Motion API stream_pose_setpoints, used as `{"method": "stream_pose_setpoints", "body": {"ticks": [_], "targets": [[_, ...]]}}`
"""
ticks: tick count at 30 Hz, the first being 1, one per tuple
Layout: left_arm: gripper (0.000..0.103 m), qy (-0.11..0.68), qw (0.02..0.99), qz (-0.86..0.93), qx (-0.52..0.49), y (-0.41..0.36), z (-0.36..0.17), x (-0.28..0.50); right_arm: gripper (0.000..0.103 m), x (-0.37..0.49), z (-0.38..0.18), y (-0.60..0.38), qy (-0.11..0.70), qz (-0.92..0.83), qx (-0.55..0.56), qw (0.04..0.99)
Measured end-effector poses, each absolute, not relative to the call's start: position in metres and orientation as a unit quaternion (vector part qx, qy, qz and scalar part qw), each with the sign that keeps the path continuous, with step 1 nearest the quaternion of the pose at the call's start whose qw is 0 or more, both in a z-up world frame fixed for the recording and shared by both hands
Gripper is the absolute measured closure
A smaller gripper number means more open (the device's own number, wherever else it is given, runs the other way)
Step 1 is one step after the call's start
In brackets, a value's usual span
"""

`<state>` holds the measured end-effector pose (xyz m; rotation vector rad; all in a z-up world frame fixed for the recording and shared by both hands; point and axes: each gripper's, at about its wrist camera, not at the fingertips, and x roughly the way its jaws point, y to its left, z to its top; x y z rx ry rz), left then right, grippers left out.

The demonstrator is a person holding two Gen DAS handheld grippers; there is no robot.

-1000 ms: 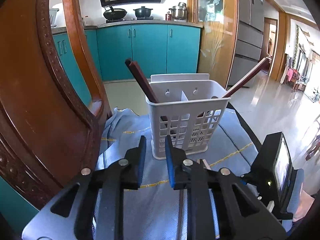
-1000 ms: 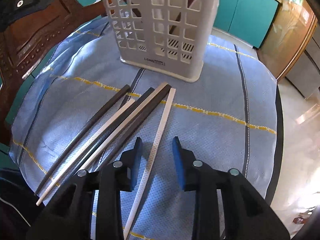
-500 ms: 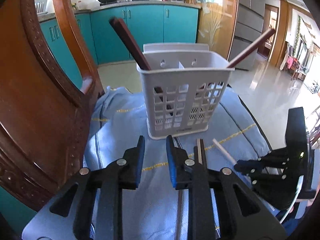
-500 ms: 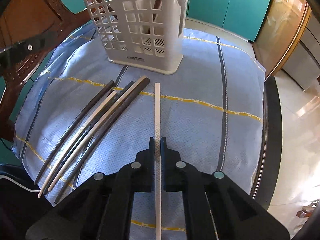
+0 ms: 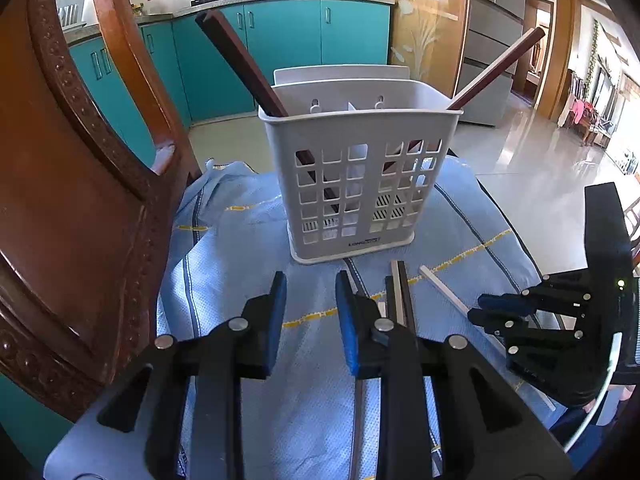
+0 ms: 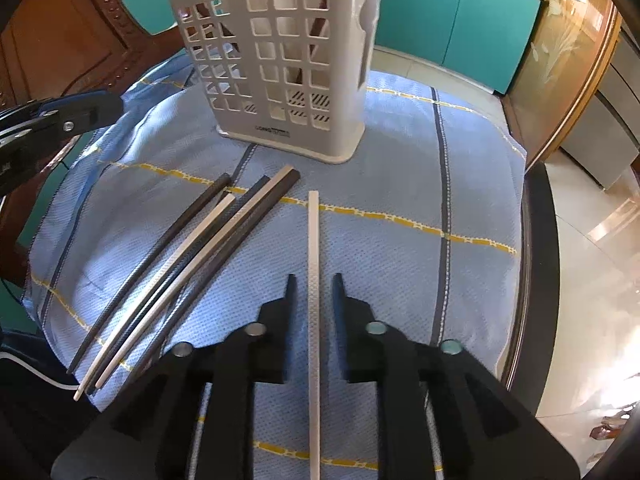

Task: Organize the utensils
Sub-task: 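Grasp the light chopstick with the right tool while the left tool grasps a dark chopstick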

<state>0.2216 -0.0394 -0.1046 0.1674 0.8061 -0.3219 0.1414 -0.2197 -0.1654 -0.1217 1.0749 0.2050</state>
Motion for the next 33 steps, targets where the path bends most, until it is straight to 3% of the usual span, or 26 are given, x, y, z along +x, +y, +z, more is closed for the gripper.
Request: {"method": "stream_pose_setpoints", "body": {"ticks": [10, 11, 12, 13, 21, 33], "targets": [[0.076, 0.388, 0.904, -0.161, 0.081, -0.039, -0.104, 0.218, 0.079, 0.149, -0.180, -0.216, 0.522, 0.092, -0.065, 0.846], [0.075, 0.388, 0.904, -0.162, 0.082, -0.040, -0.104, 0.217, 0.082, 0.148, -0.181, -0.215, 0.522, 0.095, -0.065, 0.845], [0.075, 0.388, 0.903, -0.165, 0.083, -0.040, -0.104, 0.217, 0.093, 0.149, -0.181, -0.214, 0.522, 0.101, -0.065, 0.844], [0.075, 0.389, 0.902, -0.167, 0.085, -0.041, -0.104, 0.216, 0.097, 0.148, -0.181, -0.212, 0.523, 0.104, -0.067, 0.844], [0.075, 0.404, 0.886, -0.200, 0.110, -0.054, -0.117, 0.210, 0.097, 0.145, -0.173, -0.212, 0.514, 0.119, -0.059, 0.848], [0.075, 0.491, 0.830, -0.232, 0.124, -0.077, -0.171, 0.229, 0.092, 0.149, -0.175, -0.215, 0.519, 0.103, -0.059, 0.847]]}}
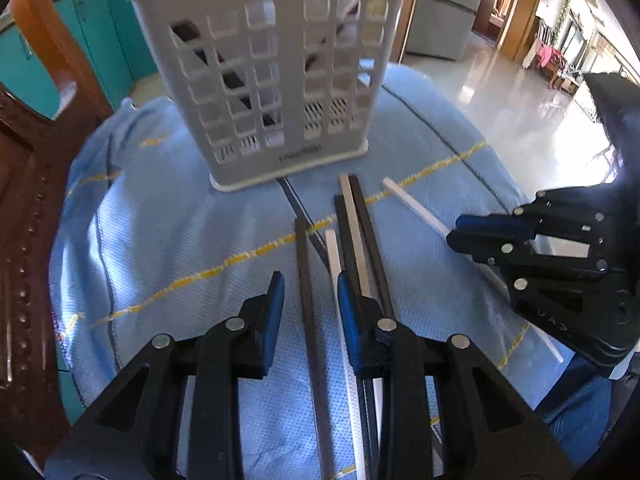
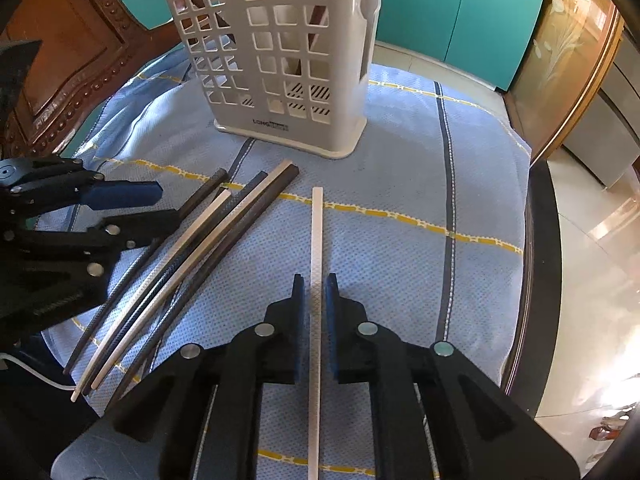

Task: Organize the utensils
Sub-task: 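Grasp the light chopstick with the right tool while the left tool grasps a dark chopstick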

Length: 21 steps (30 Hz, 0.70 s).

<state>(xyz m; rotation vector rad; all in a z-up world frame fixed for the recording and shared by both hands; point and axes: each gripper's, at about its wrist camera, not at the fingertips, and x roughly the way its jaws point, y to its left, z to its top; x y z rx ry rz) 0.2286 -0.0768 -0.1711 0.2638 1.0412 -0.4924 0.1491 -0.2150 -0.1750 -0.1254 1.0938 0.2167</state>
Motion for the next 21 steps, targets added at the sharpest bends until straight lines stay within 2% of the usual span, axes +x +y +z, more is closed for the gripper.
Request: {"method": "stream_pose_setpoints", "body": {"ticks": [6, 18, 20, 21], "targets": [[0.075, 0.499, 0.826, -0.199, 0.171, -0.086, -0.187, 0.227, 0.092, 0.149, -0.179, -0.213, 0.520, 0.094, -0.070, 0.846], [0.075, 0.498, 0.831, -0.198, 0.151, -0.088, -0.193, 0.235, 0.092, 0.151, -0.183, -0.205, 0.513, 0.088, -0.093, 0.849], [0.088, 0.503, 0.827, -0.209, 0.137, -0.085, -0.191, 0.239, 0.096, 0.150, -0.183, -0.206, 0.515, 0.096, -0.082, 0.848], [0.091, 0.504, 0.827, -0.211, 0.133, -0.082, -0.190, 0.242, 0.097, 0.150, -0.183, -0.207, 0.515, 0.096, -0.079, 0.848]]}}
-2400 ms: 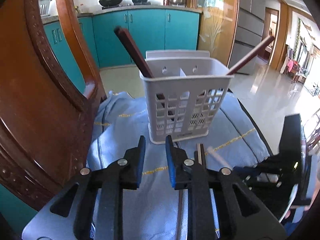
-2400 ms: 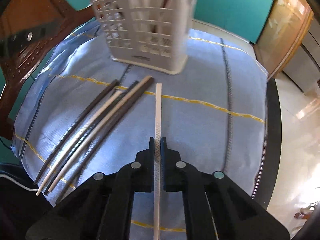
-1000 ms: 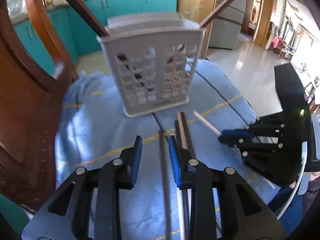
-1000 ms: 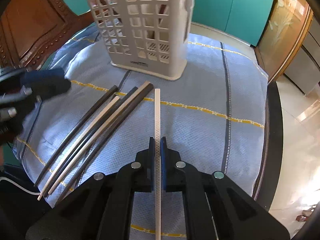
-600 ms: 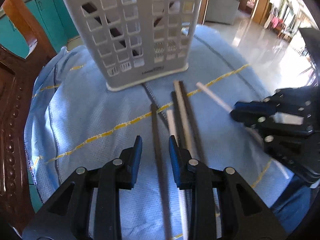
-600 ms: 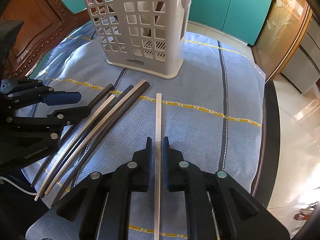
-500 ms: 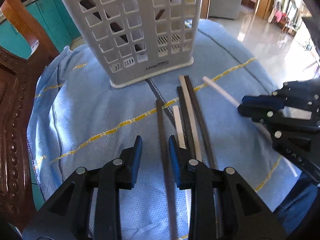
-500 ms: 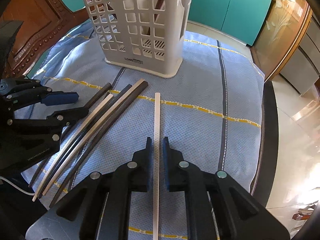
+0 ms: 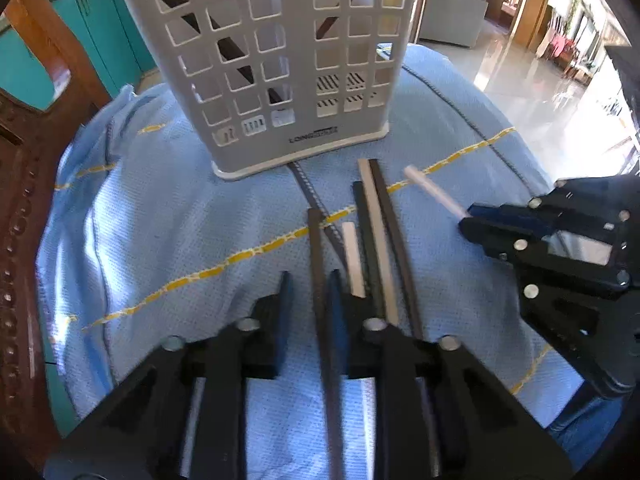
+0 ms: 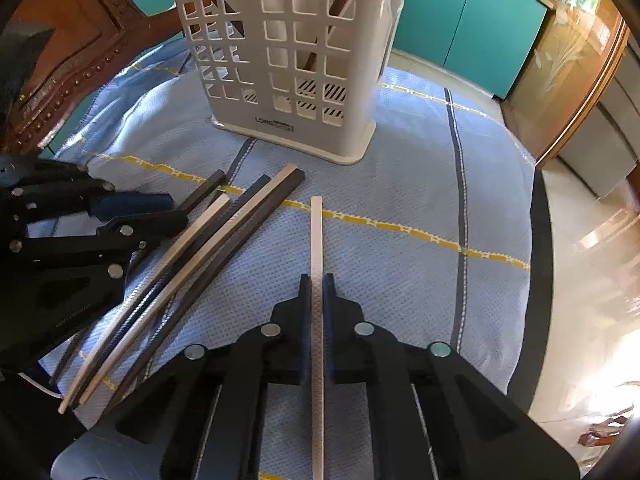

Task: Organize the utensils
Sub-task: 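Grasp the light chopstick with the right tool while the left tool grasps a dark chopstick, then lift both chopsticks over the white basket and open both tools to drop them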

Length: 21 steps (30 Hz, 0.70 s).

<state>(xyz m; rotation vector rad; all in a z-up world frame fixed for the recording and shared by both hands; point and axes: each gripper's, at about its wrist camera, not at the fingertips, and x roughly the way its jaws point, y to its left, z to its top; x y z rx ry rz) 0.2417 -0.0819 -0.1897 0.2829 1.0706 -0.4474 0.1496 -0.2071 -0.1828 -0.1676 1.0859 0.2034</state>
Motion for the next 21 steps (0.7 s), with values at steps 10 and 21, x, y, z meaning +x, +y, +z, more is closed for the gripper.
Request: {"method": "stream_pose_setpoints", "body": {"ticks": [10, 21], "targets": [[0.096, 0.414, 0.884, -0.186, 0.109, -0.061, -0.138, 0.224, 0.097, 0.121, -0.126, -0.221, 0.424, 0.116, -0.055, 0.896], [0.096, 0.191, 0.963, -0.187, 0.024, -0.022, -0.016, 0.150, 0.097, 0.058, -0.040, -0.261, 0.231, 0.114, 0.017, 0.966]]}}
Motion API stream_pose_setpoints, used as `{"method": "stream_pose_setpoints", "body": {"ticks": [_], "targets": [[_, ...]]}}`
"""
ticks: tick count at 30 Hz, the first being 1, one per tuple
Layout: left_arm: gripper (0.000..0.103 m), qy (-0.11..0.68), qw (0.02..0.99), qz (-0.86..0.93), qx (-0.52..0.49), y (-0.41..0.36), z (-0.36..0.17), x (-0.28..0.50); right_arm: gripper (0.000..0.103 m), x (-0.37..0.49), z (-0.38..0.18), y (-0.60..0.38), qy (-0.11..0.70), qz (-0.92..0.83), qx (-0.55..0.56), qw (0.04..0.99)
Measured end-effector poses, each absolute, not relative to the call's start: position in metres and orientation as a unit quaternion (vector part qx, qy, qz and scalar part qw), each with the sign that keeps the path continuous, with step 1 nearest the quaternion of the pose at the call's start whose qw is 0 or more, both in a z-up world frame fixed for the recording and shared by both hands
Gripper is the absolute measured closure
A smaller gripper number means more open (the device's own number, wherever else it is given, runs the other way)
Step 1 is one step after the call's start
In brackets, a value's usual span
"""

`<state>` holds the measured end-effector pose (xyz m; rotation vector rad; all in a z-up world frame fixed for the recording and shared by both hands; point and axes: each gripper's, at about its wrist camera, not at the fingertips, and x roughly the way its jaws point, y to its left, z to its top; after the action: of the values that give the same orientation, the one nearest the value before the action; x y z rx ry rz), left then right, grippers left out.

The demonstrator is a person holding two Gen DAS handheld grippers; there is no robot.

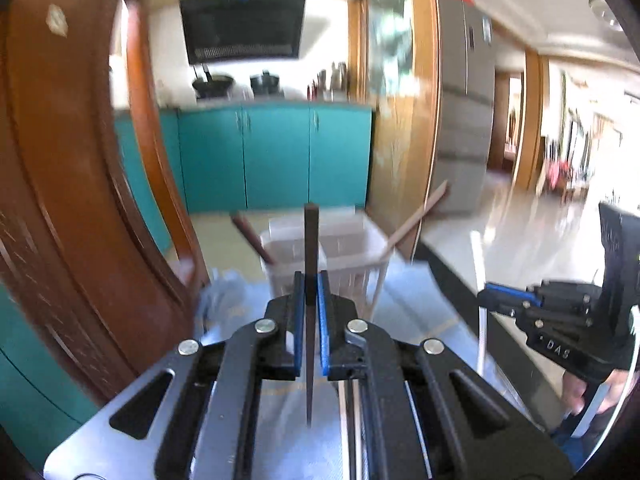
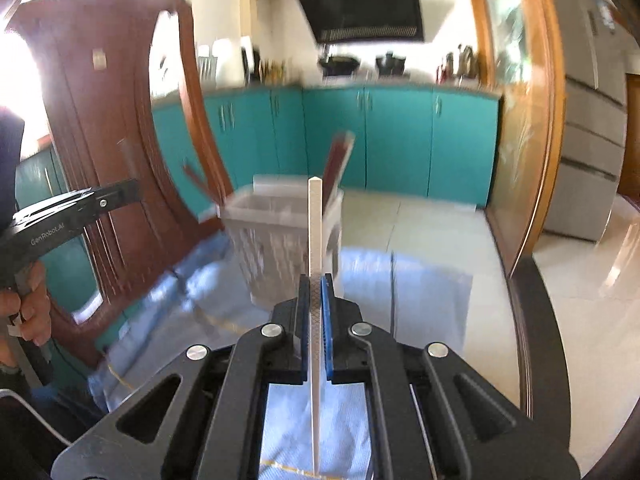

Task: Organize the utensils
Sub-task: 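Lift both chopsticks over the white basket and open both tools to drop them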

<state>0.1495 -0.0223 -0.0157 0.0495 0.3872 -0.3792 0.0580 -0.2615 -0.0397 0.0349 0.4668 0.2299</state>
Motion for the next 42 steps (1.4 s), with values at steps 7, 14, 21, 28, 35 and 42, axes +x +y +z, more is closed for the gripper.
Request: {"method": "stream_pose_setpoints", "body": {"ticks": [7, 14, 21, 28, 35, 42], "targets": [[0.096, 0.117, 0.976, -0.185, 0.001, -0.020, 0.047, 0.142, 0.097, 0.055, 0.024, -0.275, 0.118, 0.101, 0.053, 0.987], [0.096, 0.099, 0.981, -0.164, -0.036, -0.028, 0.076, 0.194, 0.097, 0.084, 0.061, -0.262, 0.030, 0.093, 0.063, 0.993], [0.096, 0.070, 0.984, -0.134, -0.096, -0.016, 0.082, 0.233, 0.097, 0.112, 0.058, -0.239, 0.015, 0.084, 0.051, 0.995], [0.096, 0.113, 0.985, -0.114, -0.062, -0.033, 0.047, 0.270, 0.097, 0.145, 0.017, -0.218, 0.089, 0.085, 0.006, 0.992], [0.096, 0.140, 0.983, -0.118, -0.029, -0.039, 0.027, 0.269, 0.090, 0.136, 0.012, -0.213, 0.102, 0.087, -0.006, 0.991], [0.094, 0.135, 0.981, -0.140, -0.021, -0.030, 0.027, 0.240, 0.086, 0.087, 0.017, -0.215, 0.086, 0.134, -0.014, 0.987]]}}
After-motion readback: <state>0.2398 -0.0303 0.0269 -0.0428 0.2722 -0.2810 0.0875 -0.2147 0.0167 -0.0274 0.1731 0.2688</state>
